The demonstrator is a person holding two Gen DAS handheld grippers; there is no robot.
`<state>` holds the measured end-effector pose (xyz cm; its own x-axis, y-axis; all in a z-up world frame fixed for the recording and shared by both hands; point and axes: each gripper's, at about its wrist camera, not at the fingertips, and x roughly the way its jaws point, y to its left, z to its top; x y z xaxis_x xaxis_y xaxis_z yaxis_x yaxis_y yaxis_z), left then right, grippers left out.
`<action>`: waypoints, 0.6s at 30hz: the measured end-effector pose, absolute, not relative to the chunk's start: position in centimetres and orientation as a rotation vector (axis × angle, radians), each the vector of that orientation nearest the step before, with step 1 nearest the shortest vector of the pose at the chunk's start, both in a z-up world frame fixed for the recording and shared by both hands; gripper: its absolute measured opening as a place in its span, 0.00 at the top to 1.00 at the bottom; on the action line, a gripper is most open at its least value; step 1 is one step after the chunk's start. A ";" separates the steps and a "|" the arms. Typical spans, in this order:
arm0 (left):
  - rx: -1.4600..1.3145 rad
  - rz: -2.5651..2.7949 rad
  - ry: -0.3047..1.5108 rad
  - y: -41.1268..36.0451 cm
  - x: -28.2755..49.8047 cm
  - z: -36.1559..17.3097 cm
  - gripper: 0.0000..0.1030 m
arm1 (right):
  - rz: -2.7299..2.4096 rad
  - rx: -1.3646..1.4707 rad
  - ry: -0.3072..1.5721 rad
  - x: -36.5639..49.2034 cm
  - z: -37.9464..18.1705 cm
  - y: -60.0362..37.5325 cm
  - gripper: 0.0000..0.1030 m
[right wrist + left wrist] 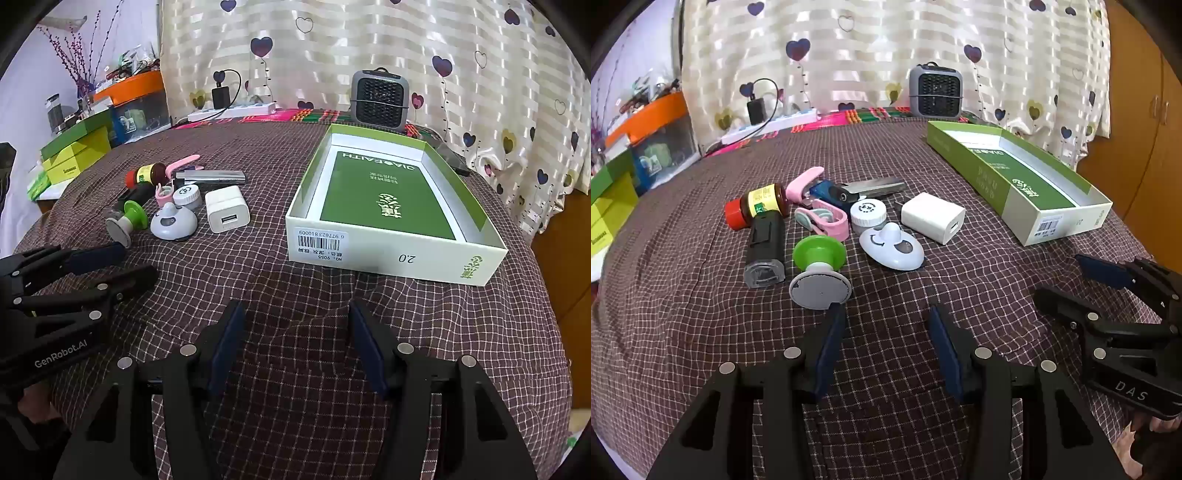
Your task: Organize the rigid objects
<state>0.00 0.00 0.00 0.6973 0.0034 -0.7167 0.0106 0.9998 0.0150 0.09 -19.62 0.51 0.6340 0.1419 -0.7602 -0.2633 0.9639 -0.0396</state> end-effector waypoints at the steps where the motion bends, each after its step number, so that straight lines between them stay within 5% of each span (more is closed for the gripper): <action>1: 0.020 -0.003 0.799 0.0 0.0 0.0 0.54 | 0.232 -0.155 0.854 0.1 0.5 -19.6 0.43; 18: 0.021 -0.001 0.799 -0.1 0.0 0.0 0.54 | 0.234 -0.150 0.853 0.1 0.4 -19.6 0.42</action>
<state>0.01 -0.05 0.01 0.6975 0.0070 -0.7166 0.0092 0.9998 0.0187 0.10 -19.62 0.45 0.6341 0.1446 -0.7596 -0.2639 0.9638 -0.0369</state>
